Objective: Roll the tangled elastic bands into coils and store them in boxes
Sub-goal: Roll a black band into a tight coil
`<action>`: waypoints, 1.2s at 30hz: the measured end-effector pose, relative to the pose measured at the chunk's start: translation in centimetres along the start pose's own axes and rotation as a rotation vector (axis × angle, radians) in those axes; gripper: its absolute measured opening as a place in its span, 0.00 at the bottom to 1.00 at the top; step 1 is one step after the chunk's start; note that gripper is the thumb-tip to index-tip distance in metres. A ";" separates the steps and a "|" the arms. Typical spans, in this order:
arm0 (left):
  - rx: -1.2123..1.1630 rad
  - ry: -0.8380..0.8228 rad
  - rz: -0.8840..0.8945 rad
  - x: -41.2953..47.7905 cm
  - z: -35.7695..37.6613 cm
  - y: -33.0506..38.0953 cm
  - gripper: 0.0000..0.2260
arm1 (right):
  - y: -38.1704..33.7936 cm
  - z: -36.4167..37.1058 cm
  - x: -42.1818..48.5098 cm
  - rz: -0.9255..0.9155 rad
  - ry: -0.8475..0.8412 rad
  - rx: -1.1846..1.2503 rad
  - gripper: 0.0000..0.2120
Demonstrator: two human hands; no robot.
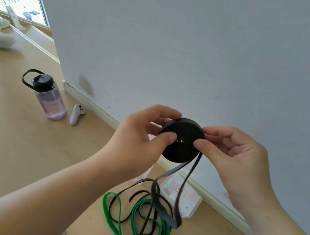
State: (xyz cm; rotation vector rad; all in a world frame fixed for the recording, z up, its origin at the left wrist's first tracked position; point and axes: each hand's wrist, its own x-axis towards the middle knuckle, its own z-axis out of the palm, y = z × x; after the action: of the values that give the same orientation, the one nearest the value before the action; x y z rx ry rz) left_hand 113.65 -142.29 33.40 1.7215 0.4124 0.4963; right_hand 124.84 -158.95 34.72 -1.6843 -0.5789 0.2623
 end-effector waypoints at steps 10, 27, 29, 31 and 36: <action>0.115 0.008 -0.055 -0.3 1.0 -0.4 0.09 | 0.4 0.4 -0.3 -0.124 -0.034 -0.169 0.20; -0.102 -0.025 -0.029 -0.2 0.1 0.5 0.14 | 0.0 0.4 -0.1 -0.073 -0.037 -0.001 0.16; -0.271 -0.001 -0.079 0.0 -0.1 0.6 0.13 | 0.0 0.5 -0.1 -0.079 -0.037 0.040 0.18; -0.318 -0.029 -0.122 0.0 -0.1 0.6 0.12 | 0.1 0.6 -0.2 -0.097 -0.024 0.021 0.19; 0.277 -0.084 0.111 -0.8 0.5 0.0 0.13 | 0.4 0.7 -0.5 -0.253 -0.149 -0.302 0.20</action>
State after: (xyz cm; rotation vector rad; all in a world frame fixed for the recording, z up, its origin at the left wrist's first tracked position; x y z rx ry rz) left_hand 113.29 -143.12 33.22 2.0340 0.3388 0.4608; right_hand 124.16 -158.64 34.10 -1.8672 -0.9738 0.1215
